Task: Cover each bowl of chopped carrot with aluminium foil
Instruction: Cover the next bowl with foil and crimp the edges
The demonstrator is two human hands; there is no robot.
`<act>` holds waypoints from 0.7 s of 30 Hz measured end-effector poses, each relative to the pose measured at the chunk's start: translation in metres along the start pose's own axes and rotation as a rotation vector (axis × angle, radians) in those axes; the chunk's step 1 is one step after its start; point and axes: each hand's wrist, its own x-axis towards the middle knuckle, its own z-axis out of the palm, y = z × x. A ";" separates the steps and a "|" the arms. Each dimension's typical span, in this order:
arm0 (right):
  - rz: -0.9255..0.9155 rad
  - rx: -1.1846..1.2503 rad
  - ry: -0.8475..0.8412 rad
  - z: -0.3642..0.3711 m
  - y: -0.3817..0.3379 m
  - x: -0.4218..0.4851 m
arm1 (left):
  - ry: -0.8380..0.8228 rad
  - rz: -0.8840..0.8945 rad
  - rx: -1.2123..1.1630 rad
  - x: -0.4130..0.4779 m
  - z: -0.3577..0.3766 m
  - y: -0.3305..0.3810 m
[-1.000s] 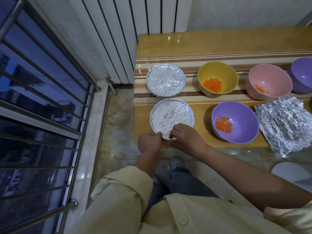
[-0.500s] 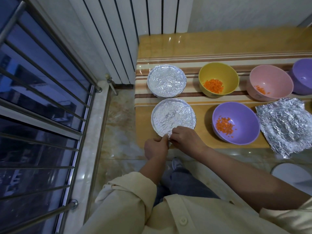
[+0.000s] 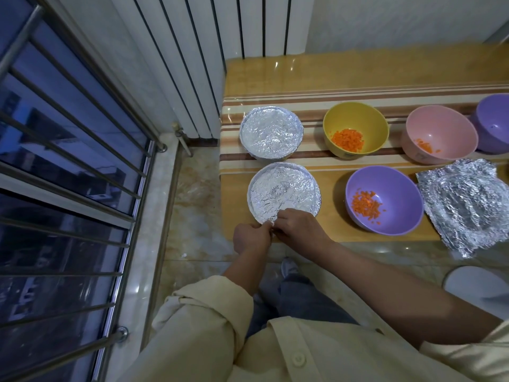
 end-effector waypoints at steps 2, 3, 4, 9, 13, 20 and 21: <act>0.006 0.003 -0.001 0.001 -0.001 0.000 | 0.011 -0.002 0.004 0.004 0.001 0.000; 0.011 0.000 -0.002 0.002 -0.001 0.001 | 0.019 -0.007 -0.002 0.005 0.002 0.001; 0.014 -0.005 -0.003 0.002 -0.001 0.001 | 0.020 -0.011 -0.017 0.005 0.002 0.002; 0.036 -0.036 0.021 -0.002 -0.002 0.003 | -0.019 -0.045 -0.066 -0.004 0.000 0.004; 0.004 -0.011 0.016 0.001 -0.003 0.003 | 0.013 -0.020 -0.020 0.003 0.001 0.000; 0.041 -0.035 -0.006 0.007 -0.004 0.002 | 0.039 0.009 0.114 0.014 0.002 0.000; 0.041 -0.036 -0.006 0.008 -0.003 0.001 | 0.040 0.016 0.129 0.015 0.002 -0.001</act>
